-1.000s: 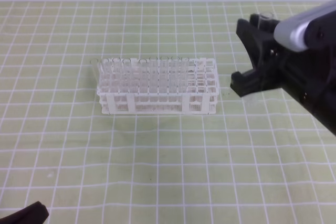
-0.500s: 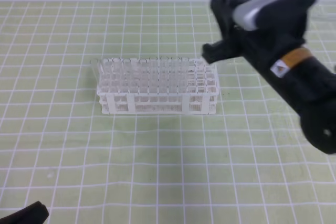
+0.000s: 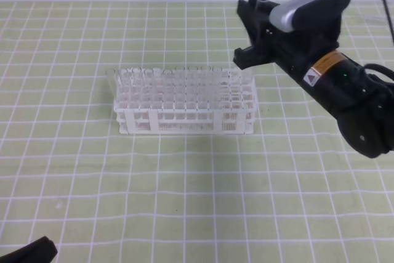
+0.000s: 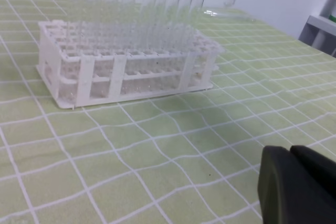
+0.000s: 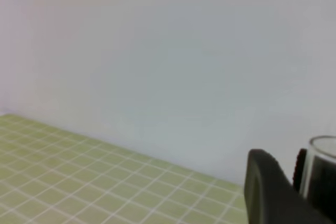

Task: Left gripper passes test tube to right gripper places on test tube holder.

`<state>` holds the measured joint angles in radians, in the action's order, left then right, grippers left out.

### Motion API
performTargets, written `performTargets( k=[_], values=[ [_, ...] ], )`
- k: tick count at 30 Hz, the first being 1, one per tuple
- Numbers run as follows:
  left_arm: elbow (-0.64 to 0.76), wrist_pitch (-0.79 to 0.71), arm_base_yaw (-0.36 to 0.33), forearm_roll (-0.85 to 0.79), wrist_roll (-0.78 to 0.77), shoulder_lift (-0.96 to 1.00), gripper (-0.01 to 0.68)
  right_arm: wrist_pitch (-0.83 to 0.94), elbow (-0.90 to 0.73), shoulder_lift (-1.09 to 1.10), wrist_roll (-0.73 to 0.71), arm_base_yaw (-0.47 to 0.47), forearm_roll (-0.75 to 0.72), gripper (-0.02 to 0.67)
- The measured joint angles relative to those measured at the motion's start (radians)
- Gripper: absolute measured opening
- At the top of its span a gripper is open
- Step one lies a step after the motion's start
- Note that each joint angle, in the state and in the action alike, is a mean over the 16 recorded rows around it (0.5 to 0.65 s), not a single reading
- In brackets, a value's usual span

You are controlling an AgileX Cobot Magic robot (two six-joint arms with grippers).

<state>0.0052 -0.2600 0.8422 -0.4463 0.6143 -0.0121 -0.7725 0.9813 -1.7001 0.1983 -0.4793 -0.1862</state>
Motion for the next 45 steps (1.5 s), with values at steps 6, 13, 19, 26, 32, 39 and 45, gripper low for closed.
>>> performTargets(
  k=[6,13,19,26,32,39,45],
  values=[
    [0.000,0.000,0.000,0.000,0.000,0.001,-0.003,-0.005,0.033,-0.046,0.043,0.003,-0.081,0.083],
    [0.004,0.003,-0.001,-0.001,0.000,-0.002,-0.003,-0.002,0.060,-0.084,0.073,0.003,-0.121,0.083],
    [0.004,0.003,-0.001,-0.001,0.000,-0.002,-0.002,-0.015,0.065,-0.104,0.084,0.003,-0.149,0.083],
    [0.001,0.000,0.000,0.000,0.000,0.000,-0.003,-0.026,0.065,-0.127,0.100,0.002,-0.179,0.083],
    [-0.001,-0.002,0.000,0.000,0.000,0.001,-0.003,-0.037,0.065,-0.148,0.117,0.002,-0.195,0.083],
    [0.001,0.001,0.000,0.000,0.000,0.001,-0.003,-0.046,0.079,-0.173,0.144,0.002,-0.214,0.083],
    [0.002,0.001,0.000,0.000,0.000,0.001,-0.003,-0.037,0.100,-0.189,0.156,0.002,-0.232,0.083]
  ],
)
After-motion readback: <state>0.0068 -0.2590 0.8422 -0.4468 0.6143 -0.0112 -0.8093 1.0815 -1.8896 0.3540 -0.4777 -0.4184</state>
